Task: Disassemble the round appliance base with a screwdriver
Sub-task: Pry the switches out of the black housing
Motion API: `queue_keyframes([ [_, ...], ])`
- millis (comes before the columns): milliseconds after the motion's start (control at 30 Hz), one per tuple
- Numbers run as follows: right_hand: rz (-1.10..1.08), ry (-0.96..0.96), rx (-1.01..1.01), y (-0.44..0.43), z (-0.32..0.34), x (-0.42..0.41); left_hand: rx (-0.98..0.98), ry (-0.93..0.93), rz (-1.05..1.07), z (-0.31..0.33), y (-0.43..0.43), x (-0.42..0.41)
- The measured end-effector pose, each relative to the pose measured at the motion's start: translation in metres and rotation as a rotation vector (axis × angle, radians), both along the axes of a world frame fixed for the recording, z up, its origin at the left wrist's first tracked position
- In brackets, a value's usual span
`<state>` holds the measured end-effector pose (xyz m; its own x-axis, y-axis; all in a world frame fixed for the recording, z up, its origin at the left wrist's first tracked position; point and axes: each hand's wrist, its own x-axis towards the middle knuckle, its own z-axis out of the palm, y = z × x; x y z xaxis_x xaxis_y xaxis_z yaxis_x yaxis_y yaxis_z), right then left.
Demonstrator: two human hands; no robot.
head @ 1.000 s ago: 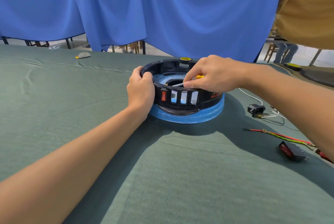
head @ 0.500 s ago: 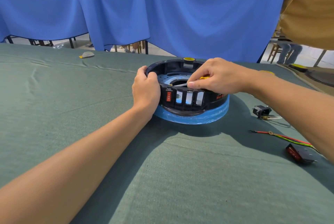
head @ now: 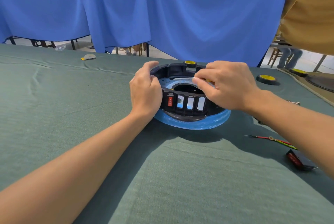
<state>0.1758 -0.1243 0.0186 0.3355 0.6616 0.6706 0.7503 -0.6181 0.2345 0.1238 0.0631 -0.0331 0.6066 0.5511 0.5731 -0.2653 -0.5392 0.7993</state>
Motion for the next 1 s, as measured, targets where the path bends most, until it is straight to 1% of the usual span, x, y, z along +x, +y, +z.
queue_keyframes([
  [100, -0.132, -0.118, 0.056, -0.006, -0.005, 0.005, 0.029, 0.041, -0.024, 0.0, -0.001, -0.001],
  [167, -0.234, -0.149, 0.072, -0.01, -0.009, 0.01, 0.142, 0.069, 0.009, -0.001, -0.004, -0.001],
  [200, -0.289, -0.139, 0.073, -0.012, -0.01, 0.013, 0.235, 0.07, 0.038, -0.002, -0.006, -0.002],
  [267, -0.384, -0.051, 0.085, -0.015, -0.012, 0.017, 0.481, 0.065, 0.109, -0.004, -0.008, -0.007],
  [333, -0.445, 0.097, 0.159, -0.017, -0.014, 0.018, 0.72, 0.042, 0.135, -0.004, -0.003, -0.013],
  [433, -0.453, 0.344, 0.326, -0.021, -0.016, 0.011, 0.937, 0.001, 0.089, -0.001, 0.011, -0.017],
  [533, -0.367, 0.592, 0.385, -0.027, -0.016, -0.006, 1.012, -0.058, 0.046, 0.0, 0.014, -0.015],
  [600, -0.306, 0.697, 0.41, -0.031, -0.018, -0.022, 1.042, -0.113, 0.062, -0.001, 0.006, -0.012],
  [700, -0.198, 0.737, 0.519, -0.037, -0.022, -0.046, 1.088, -0.198, 0.151, -0.004, -0.012, -0.01],
  [800, -0.164, 0.767, 0.568, -0.042, -0.025, -0.063, 1.129, -0.251, 0.26, -0.005, -0.029, -0.008],
  [900, -0.168, 0.862, 0.578, -0.046, -0.033, -0.074, 1.191, -0.219, 0.381, -0.003, -0.043, -0.006],
  [1000, -0.16, 0.913, 0.572, -0.047, -0.043, -0.083, 1.228, -0.178, 0.432, 0.0, -0.055, -0.004],
])
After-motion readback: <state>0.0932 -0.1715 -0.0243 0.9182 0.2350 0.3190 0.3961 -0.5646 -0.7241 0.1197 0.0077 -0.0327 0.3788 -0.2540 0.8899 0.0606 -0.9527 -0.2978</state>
